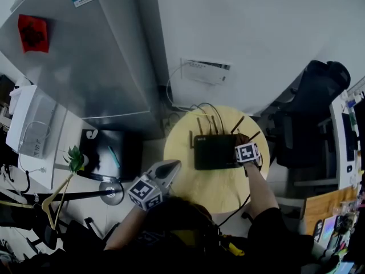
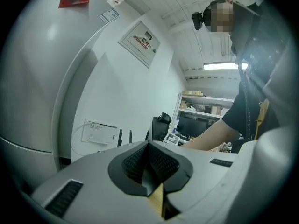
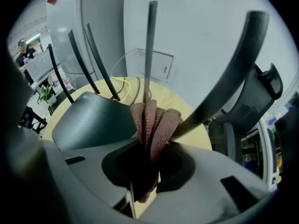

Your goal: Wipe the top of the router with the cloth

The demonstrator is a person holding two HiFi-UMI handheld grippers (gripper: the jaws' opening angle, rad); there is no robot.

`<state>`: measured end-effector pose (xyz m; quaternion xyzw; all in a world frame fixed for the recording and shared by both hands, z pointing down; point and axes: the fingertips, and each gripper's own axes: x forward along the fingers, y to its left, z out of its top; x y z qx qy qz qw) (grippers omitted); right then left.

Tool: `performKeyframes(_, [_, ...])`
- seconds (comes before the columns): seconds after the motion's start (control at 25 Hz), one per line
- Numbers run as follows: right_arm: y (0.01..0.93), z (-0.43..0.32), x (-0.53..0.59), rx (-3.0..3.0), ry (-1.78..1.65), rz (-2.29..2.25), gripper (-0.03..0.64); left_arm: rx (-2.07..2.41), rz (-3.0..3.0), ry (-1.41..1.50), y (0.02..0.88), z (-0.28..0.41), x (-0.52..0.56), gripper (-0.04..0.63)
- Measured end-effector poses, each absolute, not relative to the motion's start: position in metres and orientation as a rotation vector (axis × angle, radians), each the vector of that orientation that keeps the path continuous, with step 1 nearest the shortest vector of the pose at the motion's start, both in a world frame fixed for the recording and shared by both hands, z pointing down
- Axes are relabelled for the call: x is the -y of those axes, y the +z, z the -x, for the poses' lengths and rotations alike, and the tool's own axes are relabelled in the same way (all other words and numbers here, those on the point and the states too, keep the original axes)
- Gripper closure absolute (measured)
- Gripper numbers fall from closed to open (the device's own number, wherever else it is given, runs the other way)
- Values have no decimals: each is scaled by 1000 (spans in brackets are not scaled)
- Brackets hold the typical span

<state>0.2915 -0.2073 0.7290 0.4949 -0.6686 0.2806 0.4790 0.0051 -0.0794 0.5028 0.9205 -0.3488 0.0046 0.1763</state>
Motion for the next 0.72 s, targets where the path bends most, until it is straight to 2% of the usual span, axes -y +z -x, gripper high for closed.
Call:
performKeyframes(0.36, [697, -308, 200, 1387, 323, -1198, 551, 1013, -2601, 4, 504, 6, 76, 598])
performKeyframes(0.72, [676, -303, 190, 1448, 397, -1318, 551, 1033, -2599, -60, 493, 19, 76, 598])
